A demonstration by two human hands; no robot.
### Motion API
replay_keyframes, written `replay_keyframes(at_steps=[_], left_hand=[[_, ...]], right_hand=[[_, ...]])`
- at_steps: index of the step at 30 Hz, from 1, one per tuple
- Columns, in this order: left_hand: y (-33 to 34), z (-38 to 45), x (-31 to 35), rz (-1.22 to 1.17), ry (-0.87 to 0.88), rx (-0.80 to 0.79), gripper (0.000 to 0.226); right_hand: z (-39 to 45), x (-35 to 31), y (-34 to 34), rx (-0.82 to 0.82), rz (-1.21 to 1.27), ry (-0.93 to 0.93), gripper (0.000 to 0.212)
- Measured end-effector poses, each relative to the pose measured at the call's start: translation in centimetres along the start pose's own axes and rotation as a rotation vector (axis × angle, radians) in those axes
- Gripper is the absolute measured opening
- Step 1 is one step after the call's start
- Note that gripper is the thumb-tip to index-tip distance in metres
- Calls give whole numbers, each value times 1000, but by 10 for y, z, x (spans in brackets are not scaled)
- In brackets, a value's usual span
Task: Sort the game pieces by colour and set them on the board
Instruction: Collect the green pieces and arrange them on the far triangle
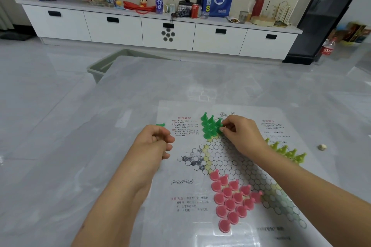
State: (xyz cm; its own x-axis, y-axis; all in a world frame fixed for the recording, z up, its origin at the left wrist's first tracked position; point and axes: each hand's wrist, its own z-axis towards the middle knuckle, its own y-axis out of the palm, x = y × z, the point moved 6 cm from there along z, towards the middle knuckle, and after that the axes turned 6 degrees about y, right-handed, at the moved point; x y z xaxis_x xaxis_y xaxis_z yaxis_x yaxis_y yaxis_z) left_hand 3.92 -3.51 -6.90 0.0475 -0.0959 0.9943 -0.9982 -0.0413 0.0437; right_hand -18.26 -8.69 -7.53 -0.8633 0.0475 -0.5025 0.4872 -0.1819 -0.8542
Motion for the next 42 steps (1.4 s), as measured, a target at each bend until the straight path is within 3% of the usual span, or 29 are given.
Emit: replay_keyframes(at_steps=[11, 16, 22, 27, 32, 42], left_hand=[[-10, 3, 4, 18, 12, 83, 33], [-23, 3, 16, 27, 136, 168, 34], [-48, 1, 21, -295, 167, 375, 7], [-57, 3, 18, -424, 94, 417, 14], [-58, 0, 22, -407, 81, 447, 21], [-57, -1, 25, -369, 110, 428, 23]], right_hand=[[-5, 11, -11, -21, 44, 48, 13], [-8, -27, -30, 61, 153, -44, 9], [-14, -111, 15, -187, -8, -378, 19], [2, -123, 50, -273, -98, -311, 35], [6, -132, 71, -335, -149, -346, 36], [2, -123, 45, -167, -103, -324, 28]])
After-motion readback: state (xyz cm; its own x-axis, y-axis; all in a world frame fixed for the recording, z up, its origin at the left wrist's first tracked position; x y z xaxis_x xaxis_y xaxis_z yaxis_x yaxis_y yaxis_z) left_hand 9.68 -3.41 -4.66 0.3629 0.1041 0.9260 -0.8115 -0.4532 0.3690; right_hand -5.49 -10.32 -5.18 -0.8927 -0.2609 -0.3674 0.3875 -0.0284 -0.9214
